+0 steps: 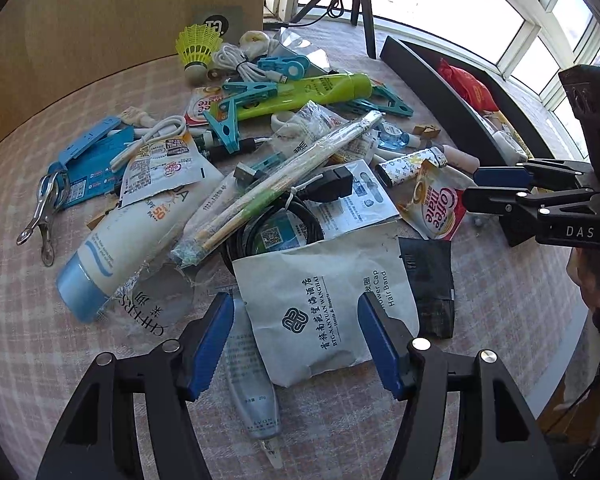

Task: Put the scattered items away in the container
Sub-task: 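Grasp the white printed pouch with the left tool while the right tool grasps the Coffee-mate sachet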

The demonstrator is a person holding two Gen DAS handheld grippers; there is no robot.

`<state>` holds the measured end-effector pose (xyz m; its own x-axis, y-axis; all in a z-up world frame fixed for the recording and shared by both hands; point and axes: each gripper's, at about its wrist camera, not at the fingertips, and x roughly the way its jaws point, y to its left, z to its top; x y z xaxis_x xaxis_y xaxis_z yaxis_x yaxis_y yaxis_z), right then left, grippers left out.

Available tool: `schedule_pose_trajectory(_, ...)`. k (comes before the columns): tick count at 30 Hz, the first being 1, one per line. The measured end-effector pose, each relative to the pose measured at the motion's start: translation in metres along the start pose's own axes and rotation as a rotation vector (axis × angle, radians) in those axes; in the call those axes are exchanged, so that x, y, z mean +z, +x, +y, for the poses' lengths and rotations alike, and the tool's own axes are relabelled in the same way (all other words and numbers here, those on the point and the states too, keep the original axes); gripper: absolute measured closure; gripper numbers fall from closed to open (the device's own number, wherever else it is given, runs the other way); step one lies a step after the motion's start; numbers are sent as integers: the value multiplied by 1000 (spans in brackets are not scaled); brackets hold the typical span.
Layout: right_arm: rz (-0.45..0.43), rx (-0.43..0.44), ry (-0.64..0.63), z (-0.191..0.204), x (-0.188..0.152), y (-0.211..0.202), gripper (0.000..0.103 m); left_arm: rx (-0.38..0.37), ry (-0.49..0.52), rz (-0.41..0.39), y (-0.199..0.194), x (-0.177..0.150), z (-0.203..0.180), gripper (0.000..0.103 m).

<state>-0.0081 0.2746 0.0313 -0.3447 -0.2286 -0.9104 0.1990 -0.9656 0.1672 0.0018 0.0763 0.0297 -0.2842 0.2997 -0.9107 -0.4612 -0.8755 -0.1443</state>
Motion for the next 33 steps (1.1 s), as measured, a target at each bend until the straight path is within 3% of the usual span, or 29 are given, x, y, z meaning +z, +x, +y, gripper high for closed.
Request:
schedule_pose_trajectory(9, 39, -7, -80, 17, 4, 24, 56, -5, 11, 4, 13, 9, -13, 35)
schedule_pose_trajectory(10, 34, 2, -85, 18, 4, 23, 59, -2, 21, 0, 13, 9, -16, 35)
schedule_pose_trajectory(12, 31, 15, -97, 20, 3, 22, 79, 6, 48, -11, 14, 8, -23, 36)
schedule_pose_trajectory(13, 32, 11, -102, 21, 2, 22, 82, 11, 62, -19, 14, 6, -26, 37)
schedule_pose_trajectory(15, 26, 9, -96, 19, 1, 20, 93, 8, 58, -32, 14, 4, -26, 57)
schedule_pose_trajectory(20, -12, 33, -47, 10, -1, 9, 99, -56, 4, -45, 8, 4, -16, 81)
schedule_pose_trajectory(24, -49, 48, -22, 7, -1, -3, 101, -91, -39, -54, -4, 3, -7, 86)
schedule_pose_trajectory(33, -125, 68, 32, 2, -4, -31, 101, -74, -48, -151, -52, 6, -4, 92)
